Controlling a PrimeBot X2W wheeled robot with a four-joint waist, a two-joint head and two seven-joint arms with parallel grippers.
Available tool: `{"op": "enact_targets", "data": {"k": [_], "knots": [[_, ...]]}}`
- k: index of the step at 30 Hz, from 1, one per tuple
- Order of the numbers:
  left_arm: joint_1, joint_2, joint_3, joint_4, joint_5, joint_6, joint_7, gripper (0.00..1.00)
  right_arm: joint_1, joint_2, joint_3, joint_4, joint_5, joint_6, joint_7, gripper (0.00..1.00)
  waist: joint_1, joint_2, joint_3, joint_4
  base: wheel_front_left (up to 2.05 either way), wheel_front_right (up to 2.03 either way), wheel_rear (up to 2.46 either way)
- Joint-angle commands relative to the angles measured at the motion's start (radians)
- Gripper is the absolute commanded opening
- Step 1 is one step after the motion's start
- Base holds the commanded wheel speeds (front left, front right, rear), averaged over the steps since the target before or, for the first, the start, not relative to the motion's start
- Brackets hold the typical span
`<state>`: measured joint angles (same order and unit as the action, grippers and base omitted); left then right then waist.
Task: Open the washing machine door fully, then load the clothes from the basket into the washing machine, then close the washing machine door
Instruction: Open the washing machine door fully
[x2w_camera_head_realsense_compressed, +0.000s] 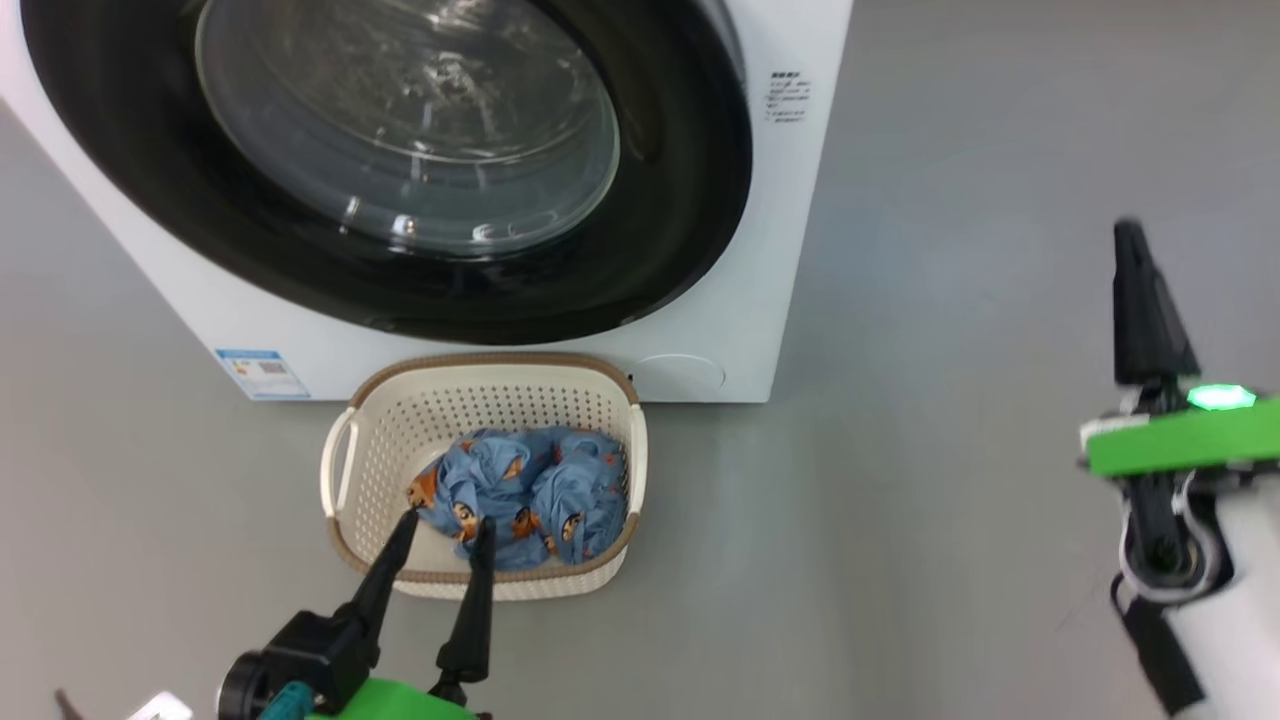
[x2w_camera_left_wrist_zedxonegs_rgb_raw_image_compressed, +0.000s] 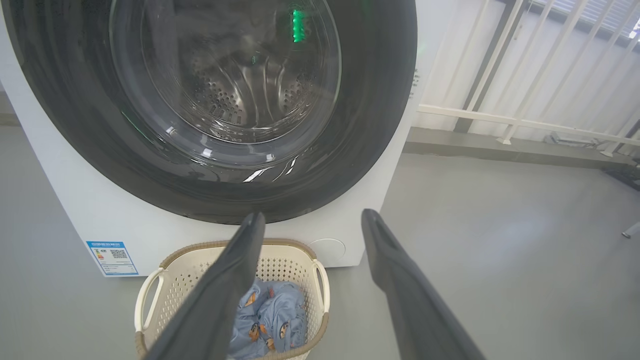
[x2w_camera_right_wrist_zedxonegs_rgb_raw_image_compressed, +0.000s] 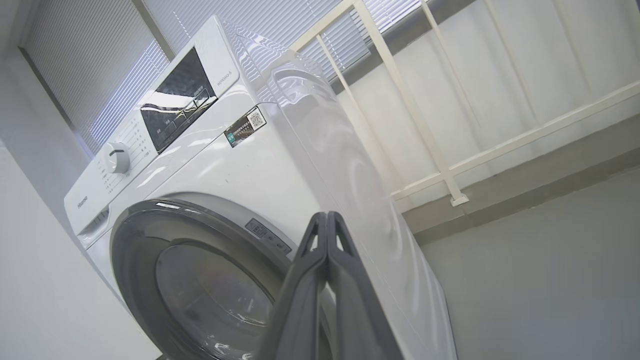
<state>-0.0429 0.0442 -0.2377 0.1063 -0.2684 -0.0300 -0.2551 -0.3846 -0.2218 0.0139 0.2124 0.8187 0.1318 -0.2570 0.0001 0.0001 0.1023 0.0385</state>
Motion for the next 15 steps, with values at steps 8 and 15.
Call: {"op": "enact_targets", "data": {"k": [8, 15], "knots": [[-0.093, 0.006, -0.031, -0.033, -0.031, 0.030, -0.007, 1.00, -0.235, -0.121, 0.135, 0.061, 0.239, -0.001, -0.004, 0.00, -0.0001, -0.0001, 0.098, 0.093, 0.00, 0.00, 0.00], [-0.133, 0.006, -0.075, -0.049, -0.062, 0.057, -0.007, 1.00, -0.346, -0.211, 0.213, 0.013, 0.570, -0.001, 0.087, 0.00, -0.0001, -0.0001, 0.154, 0.138, 0.00, 0.00, 0.00]]}}
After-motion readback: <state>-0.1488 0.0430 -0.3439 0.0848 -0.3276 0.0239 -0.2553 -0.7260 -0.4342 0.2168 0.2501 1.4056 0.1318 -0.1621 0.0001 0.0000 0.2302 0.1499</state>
